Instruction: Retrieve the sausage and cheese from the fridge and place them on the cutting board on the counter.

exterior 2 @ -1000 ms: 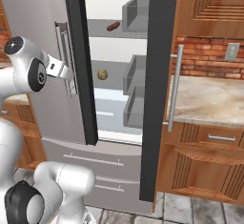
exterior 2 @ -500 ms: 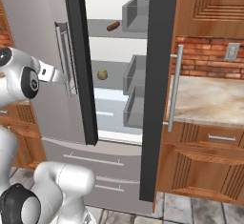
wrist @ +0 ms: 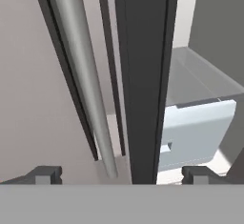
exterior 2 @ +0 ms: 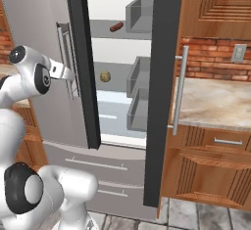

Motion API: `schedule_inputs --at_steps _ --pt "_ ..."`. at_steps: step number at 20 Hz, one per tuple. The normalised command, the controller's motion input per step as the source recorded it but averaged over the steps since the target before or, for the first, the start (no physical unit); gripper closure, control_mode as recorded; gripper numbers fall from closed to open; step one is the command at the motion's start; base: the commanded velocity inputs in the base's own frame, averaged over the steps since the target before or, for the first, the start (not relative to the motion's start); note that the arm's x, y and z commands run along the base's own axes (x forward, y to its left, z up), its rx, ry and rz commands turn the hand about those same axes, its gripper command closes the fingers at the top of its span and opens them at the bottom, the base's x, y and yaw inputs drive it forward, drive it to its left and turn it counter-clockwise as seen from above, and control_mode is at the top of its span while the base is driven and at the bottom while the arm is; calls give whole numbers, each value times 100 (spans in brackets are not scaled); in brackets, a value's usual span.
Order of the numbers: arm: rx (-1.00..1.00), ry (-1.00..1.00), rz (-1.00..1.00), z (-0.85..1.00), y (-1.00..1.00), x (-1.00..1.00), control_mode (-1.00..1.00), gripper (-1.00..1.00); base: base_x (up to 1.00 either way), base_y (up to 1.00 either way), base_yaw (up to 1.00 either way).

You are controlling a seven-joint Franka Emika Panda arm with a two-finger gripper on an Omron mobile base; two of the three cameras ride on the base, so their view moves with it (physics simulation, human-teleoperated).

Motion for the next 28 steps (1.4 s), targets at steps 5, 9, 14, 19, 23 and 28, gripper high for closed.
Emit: schedule_inputs --at_steps 5,9,14,19,23,28 --pt "-3 0 0 -19 18 48 -100 -100 0 0 0" --pt "-2 0 0 -17 21 35 -100 -100 0 0 0" --pt "0 1 0 -16 2 54 -100 -100 0 0 0" --pt "0 0 0 -15 0 61 -100 -100 0 0 0" --pt "0 0 0 -32 3 39 -100 100 0 0 0" --pt "0 0 0 -27 3 19 -100 100 0 0 0"
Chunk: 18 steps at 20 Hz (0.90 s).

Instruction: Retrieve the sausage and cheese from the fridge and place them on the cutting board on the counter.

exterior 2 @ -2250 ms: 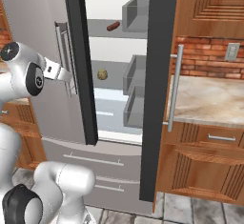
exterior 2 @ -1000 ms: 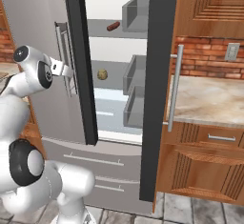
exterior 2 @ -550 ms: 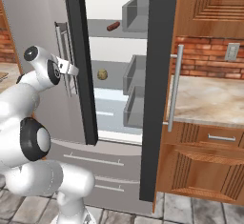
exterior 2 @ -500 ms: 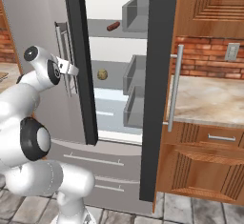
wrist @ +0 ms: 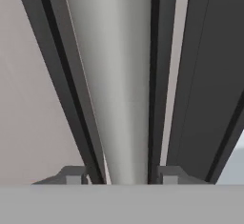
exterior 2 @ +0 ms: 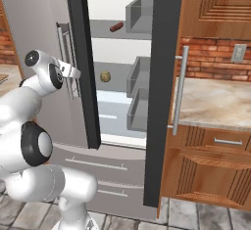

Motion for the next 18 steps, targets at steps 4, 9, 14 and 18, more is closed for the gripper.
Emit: schedule_inputs --at_steps 4,9,14,18 --pt "0 1 0 -1 0 0 -100 100 0 0 0" --pt "0 -1 0 0 16 -27 -100 100 0 0 0" --pt "-1 -1 -9 0 42 -86 -100 100 0 0 0" --pt "0 0 -18 0 13 -100 -100 100 0 0 0"
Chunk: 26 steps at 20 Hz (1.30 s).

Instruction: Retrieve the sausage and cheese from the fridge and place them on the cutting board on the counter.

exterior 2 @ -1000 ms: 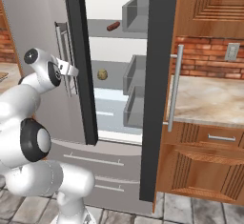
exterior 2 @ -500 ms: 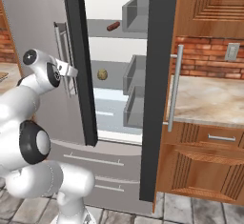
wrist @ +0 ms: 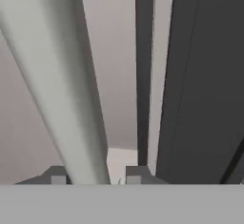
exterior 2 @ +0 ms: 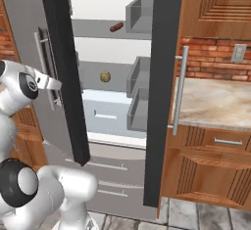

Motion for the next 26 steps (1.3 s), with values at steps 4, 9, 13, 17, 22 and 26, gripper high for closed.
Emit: schedule_inputs --at_steps 4,9,13,17,22,26 --pt "0 0 -16 0 8 -100 -100 100 0 0 0" --pt "0 0 -13 0 16 -65 -100 100 0 0 0" --pt "0 1 -9 0 34 1 -100 100 0 0 0" --pt "0 4 0 0 16 25 -100 100 0 0 0" --pt "-1 0 0 -6 2 16 -100 100 0 0 0" --pt "-8 0 0 -25 43 -9 -100 -100 0 0 0"
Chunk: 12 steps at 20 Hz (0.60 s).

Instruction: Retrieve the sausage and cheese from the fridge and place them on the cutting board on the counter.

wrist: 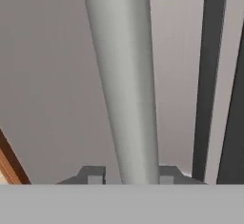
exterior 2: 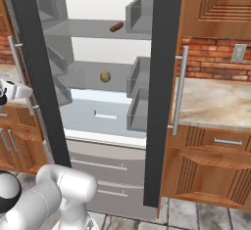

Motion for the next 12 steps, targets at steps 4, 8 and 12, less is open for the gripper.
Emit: schedule_inputs --at_steps 4,8,12 --pt "-1 0 0 -1 27 -6 -100 -100 0 0 0" --pt "0 0 -9 8 0 -47 -100 -100 0 0 0" --pt "0 0 -33 10 0 -50 -100 -100 0 0 0"
